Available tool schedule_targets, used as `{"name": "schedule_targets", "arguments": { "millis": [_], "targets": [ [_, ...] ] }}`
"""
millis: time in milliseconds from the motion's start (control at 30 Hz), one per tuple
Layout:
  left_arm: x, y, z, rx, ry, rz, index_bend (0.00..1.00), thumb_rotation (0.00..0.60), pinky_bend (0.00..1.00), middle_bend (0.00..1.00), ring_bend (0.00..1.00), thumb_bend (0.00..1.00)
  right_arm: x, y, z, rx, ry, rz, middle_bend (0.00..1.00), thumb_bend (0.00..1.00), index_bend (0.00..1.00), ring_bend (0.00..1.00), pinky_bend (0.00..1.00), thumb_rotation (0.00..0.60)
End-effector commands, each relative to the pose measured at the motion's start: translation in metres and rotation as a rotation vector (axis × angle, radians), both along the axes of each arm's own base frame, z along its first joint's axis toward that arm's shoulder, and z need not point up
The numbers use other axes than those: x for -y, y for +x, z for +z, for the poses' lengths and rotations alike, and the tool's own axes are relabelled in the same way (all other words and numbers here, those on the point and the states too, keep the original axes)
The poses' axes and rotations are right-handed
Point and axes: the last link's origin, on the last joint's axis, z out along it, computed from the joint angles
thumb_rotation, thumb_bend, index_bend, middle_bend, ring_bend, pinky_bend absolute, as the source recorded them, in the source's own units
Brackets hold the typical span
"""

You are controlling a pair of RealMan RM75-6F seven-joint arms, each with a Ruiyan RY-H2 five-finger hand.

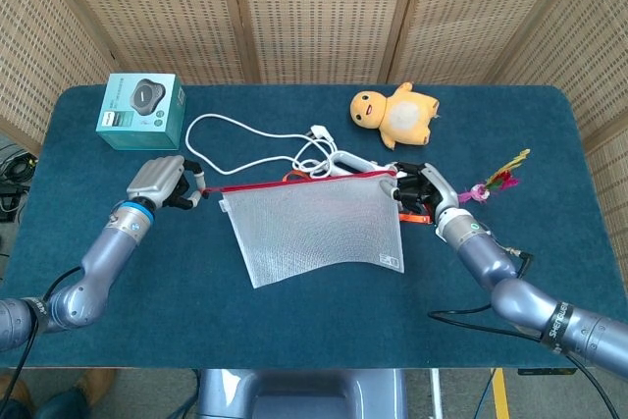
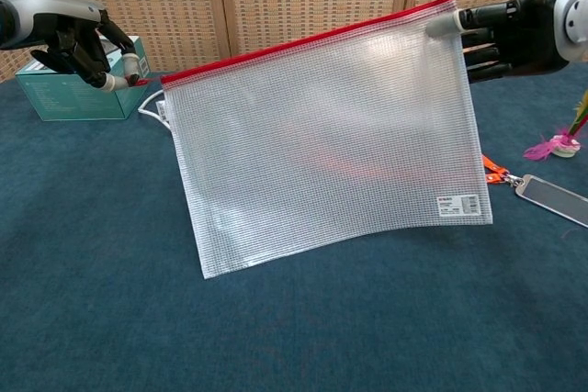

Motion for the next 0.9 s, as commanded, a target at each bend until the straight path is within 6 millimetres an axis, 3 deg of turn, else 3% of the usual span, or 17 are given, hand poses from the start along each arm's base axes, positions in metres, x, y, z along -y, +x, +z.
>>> {"name": "schedule_targets", "arguments": {
  "millis": [33, 67, 133, 400, 467, 533, 567, 600, 633, 667, 700, 767, 833, 900],
  "targets": [
    [0.000, -0.002, 0.001, 0.009, -0.013, -0.011, 0.09, 0.600, 0.98, 0.95, 0.97, 0.05, 0.000, -0.002, -0.003, -0.060, -0.025, 0.031, 0.92, 0.17, 0.22, 0.93, 1.00, 0.600],
    [0.000, -0.003, 0.001, 0.018, -0.009, -0.014, 0.02, 0.600, 0.97, 0.93, 0.96, 0.01, 0.000, -0.004, -0.003, -0.089, -0.037, 0.045, 0.91, 0.06, 0.08, 0.93, 1.00, 0.600],
    [-0.001, -0.004, 0.004, 0.037, 0.011, -0.025, 0.00, 0.600, 0.96, 0.90, 0.95, 0.00, 0.000, -0.006, -0.003, -0.137, -0.067, 0.063, 0.91, 0.00, 0.00, 0.93, 1.00, 0.600],
    [0.010, -0.014, 0.019, 0.039, 0.087, -0.092, 0.00, 0.600, 0.95, 0.89, 0.94, 0.00, -0.015, -0.015, 0.012, -0.290, -0.143, 0.128, 0.91, 0.00, 0.00, 0.93, 1.00, 0.600],
    [0.017, -0.019, 0.025, 0.015, 0.120, -0.116, 0.00, 0.600, 0.92, 0.81, 0.88, 0.00, -0.022, -0.020, 0.019, -0.369, -0.178, 0.171, 0.90, 0.00, 0.00, 0.93, 1.00, 0.600],
    [0.025, -0.026, 0.030, -0.026, 0.162, -0.147, 0.00, 0.600, 0.74, 0.59, 0.68, 0.00, -0.030, -0.026, 0.025, -0.461, -0.222, 0.224, 0.86, 0.00, 0.01, 0.90, 1.00, 0.600],
    [0.031, -0.032, 0.033, -0.053, 0.194, -0.164, 0.00, 0.600, 0.63, 0.48, 0.57, 0.00, -0.036, -0.031, 0.030, -0.539, -0.261, 0.264, 0.81, 0.00, 0.02, 0.85, 0.95, 0.600],
    [0.041, -0.039, 0.036, -0.087, 0.225, -0.179, 0.00, 0.600, 0.43, 0.29, 0.35, 0.00, -0.043, -0.039, 0.037, -0.665, -0.324, 0.323, 0.77, 0.00, 0.04, 0.81, 0.89, 0.600],
    [0.049, -0.044, 0.037, -0.112, 0.243, -0.186, 0.00, 0.600, 0.23, 0.13, 0.17, 0.00, -0.049, -0.044, 0.041, -0.748, -0.369, 0.361, 0.69, 0.00, 0.05, 0.73, 0.75, 0.600],
    [0.056, -0.049, 0.040, -0.141, 0.269, -0.195, 0.00, 0.600, 0.13, 0.06, 0.07, 0.00, -0.055, -0.049, 0.044, -0.831, -0.412, 0.396, 0.59, 0.00, 0.06, 0.62, 0.56, 0.600],
    [0.067, -0.056, 0.042, -0.169, 0.299, -0.199, 0.00, 0.600, 0.02, 0.00, 0.00, 0.00, -0.065, -0.056, 0.048, -0.929, -0.456, 0.440, 0.51, 0.00, 0.06, 0.52, 0.43, 0.600],
    [0.086, -0.066, 0.044, -0.190, 0.334, -0.192, 0.00, 0.600, 0.00, 0.00, 0.00, 0.00, -0.079, -0.065, 0.054, -1.047, -0.515, 0.491, 0.27, 0.00, 0.06, 0.21, 0.11, 0.600],
    [0.106, -0.077, 0.047, -0.215, 0.375, -0.184, 0.00, 0.600, 0.00, 0.00, 0.00, 0.00, -0.097, -0.075, 0.061, -1.148, -0.574, 0.537, 0.14, 0.00, 0.06, 0.06, 0.01, 0.600],
    [0.125, -0.088, 0.049, -0.235, 0.414, -0.176, 0.00, 0.600, 0.00, 0.00, 0.00, 0.00, -0.115, -0.086, 0.065, -1.235, -0.618, 0.568, 0.07, 0.00, 0.06, 0.01, 0.00, 0.600]
  ]
}}
